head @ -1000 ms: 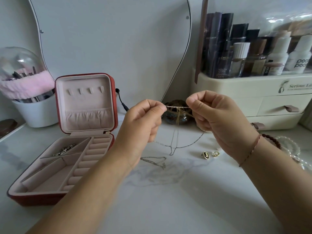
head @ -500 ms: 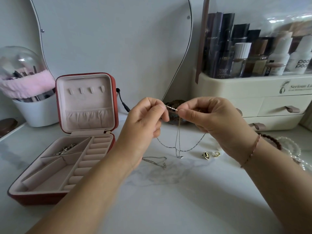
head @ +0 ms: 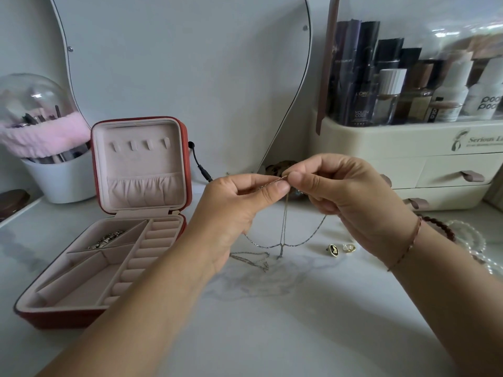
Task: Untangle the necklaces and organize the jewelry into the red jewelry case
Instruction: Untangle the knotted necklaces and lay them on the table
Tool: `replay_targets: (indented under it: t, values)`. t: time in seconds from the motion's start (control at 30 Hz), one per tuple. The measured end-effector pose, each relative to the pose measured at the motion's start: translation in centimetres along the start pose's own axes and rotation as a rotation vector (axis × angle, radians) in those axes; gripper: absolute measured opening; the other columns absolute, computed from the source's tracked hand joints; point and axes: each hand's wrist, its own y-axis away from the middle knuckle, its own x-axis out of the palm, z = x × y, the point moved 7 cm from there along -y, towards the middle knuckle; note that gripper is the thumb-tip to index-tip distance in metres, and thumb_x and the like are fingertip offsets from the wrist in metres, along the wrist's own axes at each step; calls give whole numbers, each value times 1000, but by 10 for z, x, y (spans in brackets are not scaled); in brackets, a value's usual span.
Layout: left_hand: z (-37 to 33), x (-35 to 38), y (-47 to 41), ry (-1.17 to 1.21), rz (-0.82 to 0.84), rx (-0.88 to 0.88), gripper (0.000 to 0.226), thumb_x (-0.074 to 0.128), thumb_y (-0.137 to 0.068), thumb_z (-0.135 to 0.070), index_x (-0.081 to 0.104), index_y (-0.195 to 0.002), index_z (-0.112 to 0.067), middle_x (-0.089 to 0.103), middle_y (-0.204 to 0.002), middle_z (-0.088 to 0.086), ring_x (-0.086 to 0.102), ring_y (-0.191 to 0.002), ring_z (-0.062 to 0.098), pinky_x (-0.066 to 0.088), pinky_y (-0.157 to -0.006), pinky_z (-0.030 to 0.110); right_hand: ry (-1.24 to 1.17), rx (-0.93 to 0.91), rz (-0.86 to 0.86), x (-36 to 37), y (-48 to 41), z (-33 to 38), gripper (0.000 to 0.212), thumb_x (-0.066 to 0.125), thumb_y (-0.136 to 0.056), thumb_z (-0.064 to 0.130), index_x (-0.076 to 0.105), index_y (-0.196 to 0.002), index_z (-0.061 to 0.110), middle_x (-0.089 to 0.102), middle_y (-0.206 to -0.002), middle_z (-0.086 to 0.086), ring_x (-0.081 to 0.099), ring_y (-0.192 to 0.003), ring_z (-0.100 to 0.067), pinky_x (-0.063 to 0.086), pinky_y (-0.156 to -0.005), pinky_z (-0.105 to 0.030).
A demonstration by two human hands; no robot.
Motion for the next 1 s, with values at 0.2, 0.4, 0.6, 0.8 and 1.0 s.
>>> replay_targets:
  t: [0.2, 0.4, 0.6, 0.8, 1.0]
  values:
    - [8, 6, 0, 168, 77, -117, 25, 75, -57, -35, 78, -79, -22, 11, -68, 4, 12, -46, 11, 12, -39, 18, 14, -4, -4, 1, 0, -1, 24, 68, -71, 23, 70, -83, 3, 42, -49, 4, 26, -46, -8, 20, -42, -17]
    - [18, 9, -1, 275, 72, -192, 23, 71, -62, -29, 71, -82, -17, 18, -46, -11, 15, -39, 5, 10, -37, 17, 153, -119, -36, 2, 1, 6, 10, 66, -84, 8, 70, -86, -1, 45, -54, -2, 34, -44, -2, 28, -45, -9]
    - [24, 11, -2, 323, 63, -213, 21, 64, -80, -19, 55, -61, -23, 15, -47, -9, 14, -40, 6, 9, -39, 19, 276, -148, -63, 2, 1, 5, 6, 68, -84, 12, 72, -82, 9, 46, -54, -8, 35, -51, -7, 29, -49, -16]
    - [23, 8, -4, 319, 16, -192, 19, 57, -86, -14, 43, -74, -20, 17, -46, -10, 15, -40, 6, 10, -39, 20, 172, -45, -85, 1, 0, -4, 10, 70, -82, 12, 67, -72, 10, 47, -55, -2, 32, -46, -5, 26, -42, -13]
    - [20, 6, -4, 314, 17, -181, 30, 52, -90, -13, 39, -64, -23, 15, -48, -8, 12, -43, 8, 8, -41, 21, -27, 70, -63, -3, -2, -14, 18, 68, -73, 23, 66, -78, 5, 44, -50, 2, 29, -45, -9, 22, -42, -17]
